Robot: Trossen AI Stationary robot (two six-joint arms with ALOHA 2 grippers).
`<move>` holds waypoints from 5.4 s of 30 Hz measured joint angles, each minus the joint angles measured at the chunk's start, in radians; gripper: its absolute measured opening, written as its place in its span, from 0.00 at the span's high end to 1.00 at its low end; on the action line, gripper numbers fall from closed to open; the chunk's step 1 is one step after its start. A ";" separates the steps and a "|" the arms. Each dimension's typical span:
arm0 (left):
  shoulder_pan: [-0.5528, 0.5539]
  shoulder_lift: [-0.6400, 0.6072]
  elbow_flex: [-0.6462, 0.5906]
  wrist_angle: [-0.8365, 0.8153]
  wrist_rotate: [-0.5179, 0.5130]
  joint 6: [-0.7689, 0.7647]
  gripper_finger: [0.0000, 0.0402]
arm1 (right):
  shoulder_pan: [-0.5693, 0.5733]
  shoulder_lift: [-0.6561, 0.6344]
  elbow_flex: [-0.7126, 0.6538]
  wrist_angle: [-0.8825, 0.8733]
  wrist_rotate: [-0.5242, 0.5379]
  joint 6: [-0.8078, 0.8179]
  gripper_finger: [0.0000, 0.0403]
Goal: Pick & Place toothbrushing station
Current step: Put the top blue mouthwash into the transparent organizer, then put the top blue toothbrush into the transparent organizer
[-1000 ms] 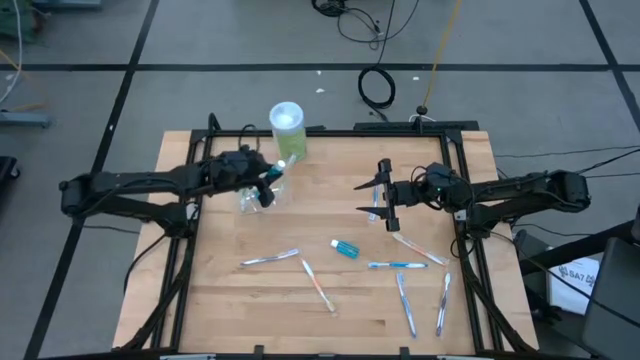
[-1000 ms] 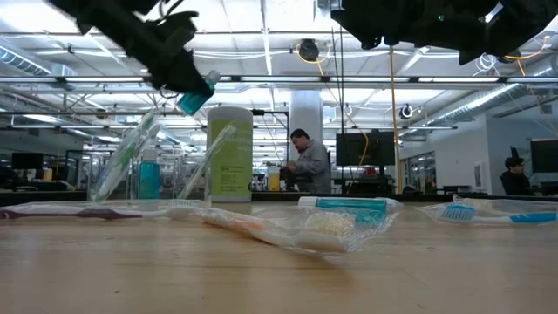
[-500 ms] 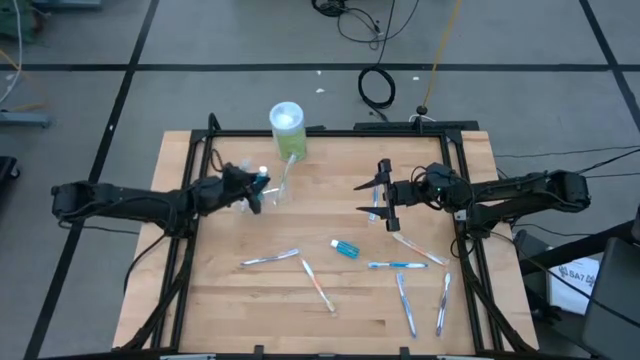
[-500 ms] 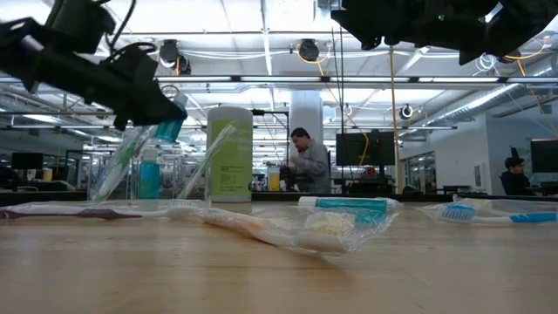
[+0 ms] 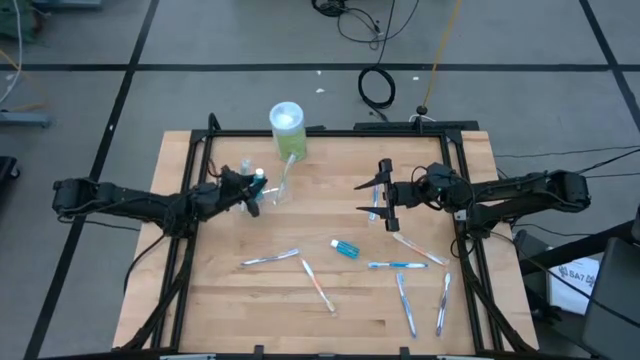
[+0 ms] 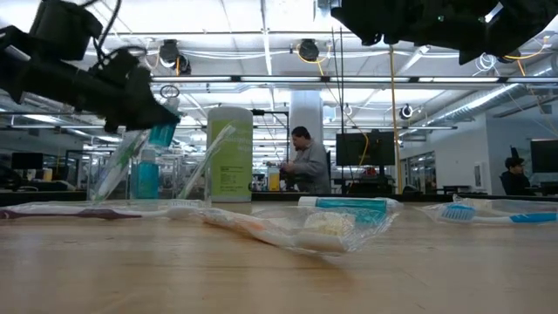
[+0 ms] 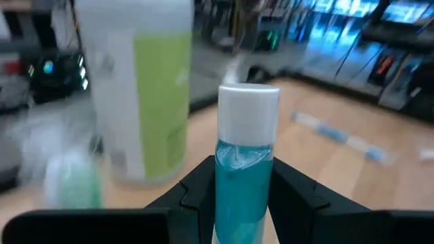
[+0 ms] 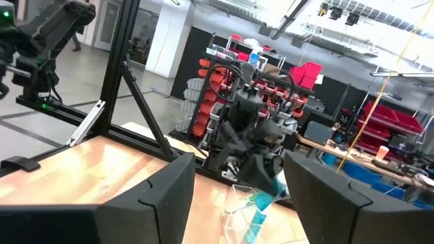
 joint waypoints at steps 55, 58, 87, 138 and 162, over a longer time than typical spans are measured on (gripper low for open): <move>-0.141 0.331 0.020 0.093 -0.347 -0.146 0.72 | -0.058 0.710 0.486 -0.061 0.154 0.189 0.47; -0.141 0.331 0.019 0.092 -0.338 -0.106 0.72 | -0.058 0.711 0.486 -0.066 0.153 0.189 0.47; -0.141 0.328 0.019 0.151 -0.331 -0.059 0.72 | -0.057 0.711 0.486 -0.062 0.150 0.186 0.47; -0.290 0.079 0.309 -0.305 -0.302 0.179 0.72 | -0.066 0.622 0.485 -0.548 0.274 0.220 0.47; -0.214 0.078 0.317 -0.327 -0.238 0.276 0.72 | -0.078 0.343 0.246 -1.304 0.448 -0.468 0.47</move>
